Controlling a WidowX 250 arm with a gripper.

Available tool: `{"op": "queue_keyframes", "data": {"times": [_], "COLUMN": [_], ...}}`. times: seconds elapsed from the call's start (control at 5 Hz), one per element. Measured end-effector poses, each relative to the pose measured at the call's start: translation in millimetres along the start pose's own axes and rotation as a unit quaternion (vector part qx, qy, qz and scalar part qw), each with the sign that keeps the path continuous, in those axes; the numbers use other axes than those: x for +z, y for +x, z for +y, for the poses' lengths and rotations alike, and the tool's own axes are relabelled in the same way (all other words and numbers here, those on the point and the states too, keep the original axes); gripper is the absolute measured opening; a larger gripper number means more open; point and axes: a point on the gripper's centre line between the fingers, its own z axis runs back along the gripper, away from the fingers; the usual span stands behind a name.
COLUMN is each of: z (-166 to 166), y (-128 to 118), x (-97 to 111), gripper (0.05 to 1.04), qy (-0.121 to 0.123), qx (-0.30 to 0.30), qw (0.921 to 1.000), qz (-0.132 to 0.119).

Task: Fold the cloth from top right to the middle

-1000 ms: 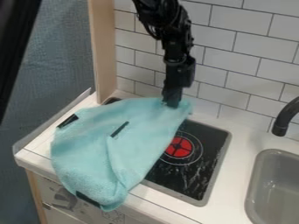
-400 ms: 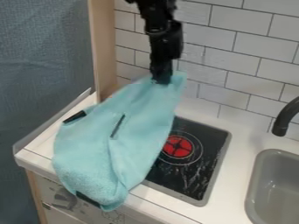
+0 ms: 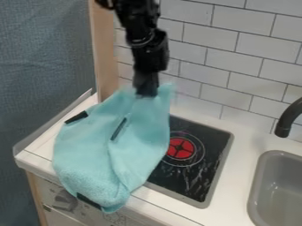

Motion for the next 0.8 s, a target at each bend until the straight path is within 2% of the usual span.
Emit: {"op": "queue_keyframes", "data": {"times": [0.2,0.4,0.6,0.8], "z": [-19,-41,-58,-65], "y": [-12,-23,-18,-30], "x": [-8,-13,-29,-61], "gripper": [0.049,0.049,0.049,0.049], "qy": [-0.006,-0.002,0.035,0.028], "qx": [0.026,0.023,0.014,0.016], "qw": [0.9993,0.9986,0.9992,0.9994], "qz": [0.024,0.047,0.014,0.007]}}
